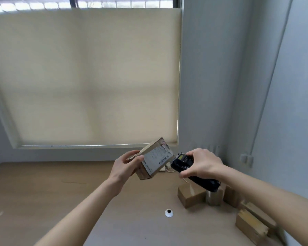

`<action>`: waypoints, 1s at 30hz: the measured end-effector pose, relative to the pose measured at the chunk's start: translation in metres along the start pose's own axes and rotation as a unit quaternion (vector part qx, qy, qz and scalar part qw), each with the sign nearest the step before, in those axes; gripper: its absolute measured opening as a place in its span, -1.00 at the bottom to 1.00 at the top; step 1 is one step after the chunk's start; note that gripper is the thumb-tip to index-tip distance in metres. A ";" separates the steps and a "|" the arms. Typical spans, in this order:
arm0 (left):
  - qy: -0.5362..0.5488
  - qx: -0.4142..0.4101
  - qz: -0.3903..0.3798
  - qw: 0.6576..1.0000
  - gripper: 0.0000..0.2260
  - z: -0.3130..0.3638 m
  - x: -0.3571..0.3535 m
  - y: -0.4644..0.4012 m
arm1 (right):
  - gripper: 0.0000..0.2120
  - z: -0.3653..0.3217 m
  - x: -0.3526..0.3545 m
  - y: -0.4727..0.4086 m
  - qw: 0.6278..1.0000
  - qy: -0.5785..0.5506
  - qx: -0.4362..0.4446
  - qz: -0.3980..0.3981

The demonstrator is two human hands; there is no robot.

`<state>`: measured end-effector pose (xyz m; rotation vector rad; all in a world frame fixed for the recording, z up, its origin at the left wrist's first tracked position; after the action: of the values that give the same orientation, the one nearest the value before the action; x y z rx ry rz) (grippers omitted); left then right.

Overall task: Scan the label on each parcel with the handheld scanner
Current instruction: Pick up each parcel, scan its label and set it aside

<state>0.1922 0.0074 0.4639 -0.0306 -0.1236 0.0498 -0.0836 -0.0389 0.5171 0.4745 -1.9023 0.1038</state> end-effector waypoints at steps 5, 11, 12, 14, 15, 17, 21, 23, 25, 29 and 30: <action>-0.032 -0.007 0.049 0.998 -0.58 0.015 0.020 0.015 | -0.52 -0.012 0.011 0.019 0.998 0.058 -0.024 0.012; -0.046 -0.032 0.080 0.995 -0.59 0.025 0.024 0.031 | -0.45 -0.019 0.012 0.031 0.993 0.104 -0.048 -0.002; -0.045 -0.034 0.083 0.995 -0.60 0.026 0.024 0.033 | -0.44 -0.020 0.011 0.032 0.993 0.108 -0.049 -0.004; -0.042 -0.035 0.086 0.995 -0.60 0.027 0.024 0.035 | -0.43 -0.020 0.010 0.033 0.992 0.111 -0.052 -0.003; -0.039 -0.035 0.086 0.995 -0.60 0.027 0.023 0.036 | -0.43 -0.021 0.010 0.033 0.992 0.112 -0.052 0.001; -0.037 -0.038 0.086 0.995 -0.60 0.028 0.022 0.038 | -0.43 -0.021 0.012 0.034 0.993 0.108 -0.053 0.008; -0.032 -0.039 0.091 0.995 -0.60 0.030 0.021 0.039 | -0.42 -0.022 0.015 0.034 0.993 0.108 -0.047 0.008; -0.032 -0.041 0.091 0.994 -0.60 0.030 0.020 0.040 | -0.42 -0.021 0.015 0.035 0.993 0.112 -0.046 0.008; -0.032 -0.042 0.092 0.994 -0.60 0.030 0.019 0.041 | -0.42 -0.021 0.015 0.035 0.992 0.115 -0.047 0.008; -0.036 -0.042 0.097 0.994 -0.60 0.031 0.019 0.044 | -0.43 -0.021 0.015 0.035 0.993 0.112 -0.039 0.006; -0.035 -0.042 0.099 0.994 -0.59 0.031 0.019 0.044 | -0.43 -0.021 0.015 0.035 0.993 0.111 -0.036 0.006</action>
<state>0.2053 0.0536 0.4952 -0.1255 -0.1930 0.2438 -0.0828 -0.0045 0.5438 0.3854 -1.6846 0.0925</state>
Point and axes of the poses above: each hand's wrist, its own y-axis away from the middle knuckle, its own x-axis out of the back of the hand, z = x × y, the point moved 6 cm from there along -y, towards the middle knuckle, and after that the axes turned 13 degrees about -z, right-handed, at the moved point
